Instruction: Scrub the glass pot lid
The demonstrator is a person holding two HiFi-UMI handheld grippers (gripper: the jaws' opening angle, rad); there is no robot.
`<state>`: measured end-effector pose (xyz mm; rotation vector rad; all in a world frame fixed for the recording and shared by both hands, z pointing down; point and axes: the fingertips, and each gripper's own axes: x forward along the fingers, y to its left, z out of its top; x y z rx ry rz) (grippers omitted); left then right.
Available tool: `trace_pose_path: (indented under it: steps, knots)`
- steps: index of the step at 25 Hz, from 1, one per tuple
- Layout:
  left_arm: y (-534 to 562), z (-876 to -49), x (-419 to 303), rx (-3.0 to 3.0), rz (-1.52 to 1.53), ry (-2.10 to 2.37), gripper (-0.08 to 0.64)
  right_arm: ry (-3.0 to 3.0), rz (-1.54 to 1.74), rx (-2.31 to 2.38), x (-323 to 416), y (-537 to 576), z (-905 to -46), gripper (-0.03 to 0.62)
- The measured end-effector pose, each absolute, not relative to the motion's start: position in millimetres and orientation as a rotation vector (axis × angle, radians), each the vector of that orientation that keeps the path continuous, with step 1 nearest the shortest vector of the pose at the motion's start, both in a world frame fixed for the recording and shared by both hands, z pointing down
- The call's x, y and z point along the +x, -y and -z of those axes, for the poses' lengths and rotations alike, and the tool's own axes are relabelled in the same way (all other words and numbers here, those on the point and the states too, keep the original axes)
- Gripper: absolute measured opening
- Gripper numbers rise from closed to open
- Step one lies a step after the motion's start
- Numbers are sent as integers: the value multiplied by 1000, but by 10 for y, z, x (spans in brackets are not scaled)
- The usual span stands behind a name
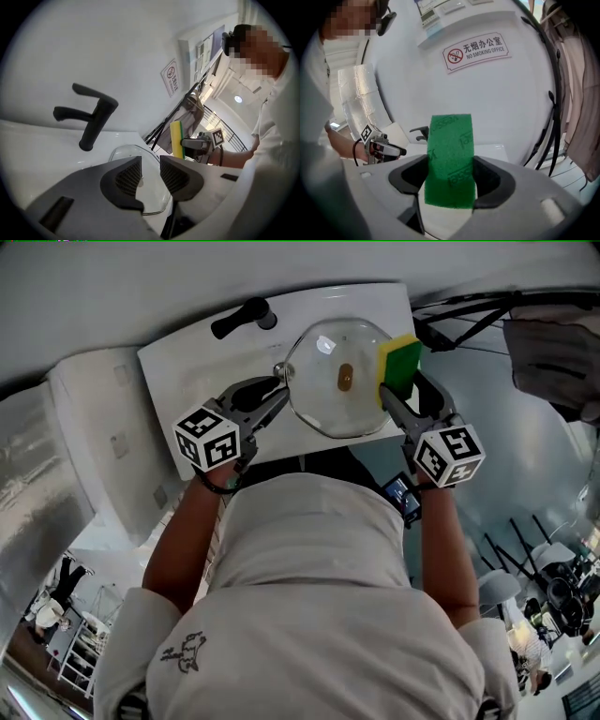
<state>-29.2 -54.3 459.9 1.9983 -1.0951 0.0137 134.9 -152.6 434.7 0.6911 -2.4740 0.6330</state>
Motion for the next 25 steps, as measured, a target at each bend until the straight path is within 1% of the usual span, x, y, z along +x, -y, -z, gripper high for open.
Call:
trace_pose_path:
  steps: [4, 10, 13, 19, 25]
  knots:
    - [526, -5086, -332, 1891, -29, 1085, 144, 2415, -616, 657, 1288, 1607, -4669, 293]
    - [470, -5665, -401, 1742, -14, 1079, 156, 2338, -608, 614, 1212, 1684, -5079, 293]
    - [467, -5860, -410, 1691, 26, 1075, 156, 2258, -592, 611, 1241, 1735, -5332, 293]
    - [449, -6186, -400, 1637, 11, 1065, 156, 2140, -613, 608, 1223, 1865, -5718, 295]
    - [451, -6323, -368, 1593, 86, 1030, 156, 2047, -592, 581, 1170, 1885, -5980, 295]
